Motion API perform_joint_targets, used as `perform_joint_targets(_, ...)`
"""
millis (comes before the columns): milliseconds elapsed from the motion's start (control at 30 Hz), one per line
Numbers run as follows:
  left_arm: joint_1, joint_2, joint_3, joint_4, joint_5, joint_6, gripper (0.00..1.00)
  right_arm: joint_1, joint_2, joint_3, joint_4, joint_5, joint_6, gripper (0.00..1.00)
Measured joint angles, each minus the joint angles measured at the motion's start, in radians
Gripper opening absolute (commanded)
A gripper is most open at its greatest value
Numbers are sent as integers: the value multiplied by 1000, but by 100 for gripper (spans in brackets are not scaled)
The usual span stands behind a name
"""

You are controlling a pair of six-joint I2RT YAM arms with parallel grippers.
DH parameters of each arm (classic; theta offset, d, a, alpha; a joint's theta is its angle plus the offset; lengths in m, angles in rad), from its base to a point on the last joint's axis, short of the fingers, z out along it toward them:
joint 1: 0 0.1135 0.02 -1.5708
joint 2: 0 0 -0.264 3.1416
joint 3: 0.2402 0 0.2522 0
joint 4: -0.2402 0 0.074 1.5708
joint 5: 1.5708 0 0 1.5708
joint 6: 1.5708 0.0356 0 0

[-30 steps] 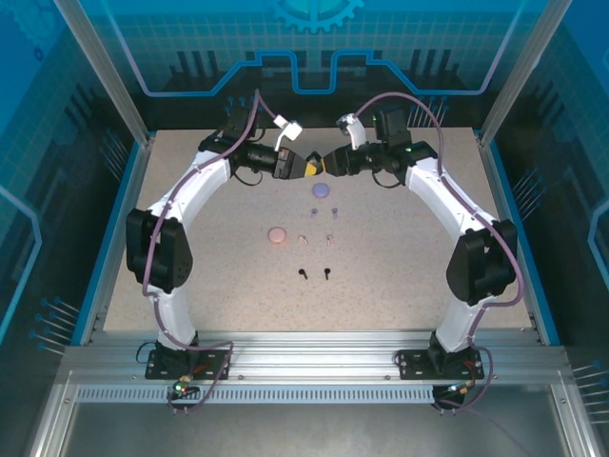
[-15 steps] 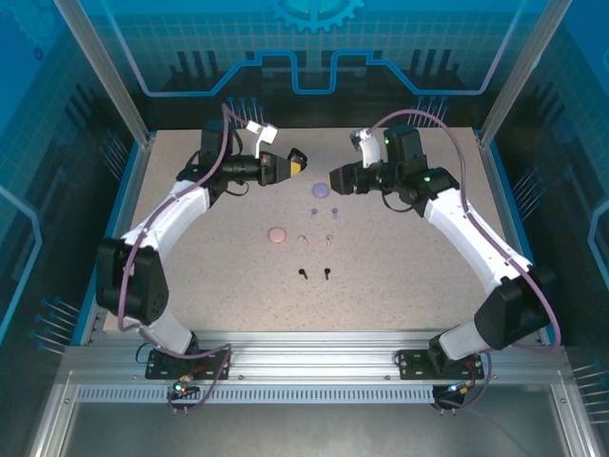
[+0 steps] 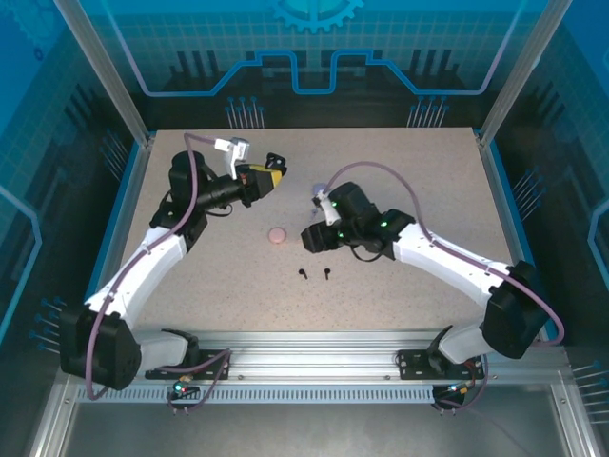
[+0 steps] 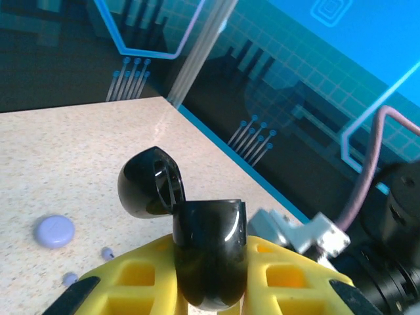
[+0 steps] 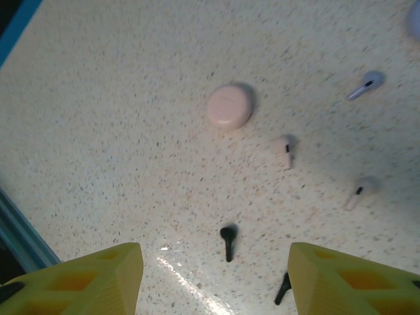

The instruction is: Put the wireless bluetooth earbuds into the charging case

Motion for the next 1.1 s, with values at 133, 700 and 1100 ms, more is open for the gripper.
perform_joint_targets(133,0,-72,-88,47,-86,-2,0,89,82,5,-4,65,34,61)
perform_joint_targets(700,0,-192,-190,114,-339,-57,0,206,389,134,-142,309,218,59)
perform_joint_targets(1100,0,-207,-215,117,-379,-59,0,226,486,217,-190,350,310,52)
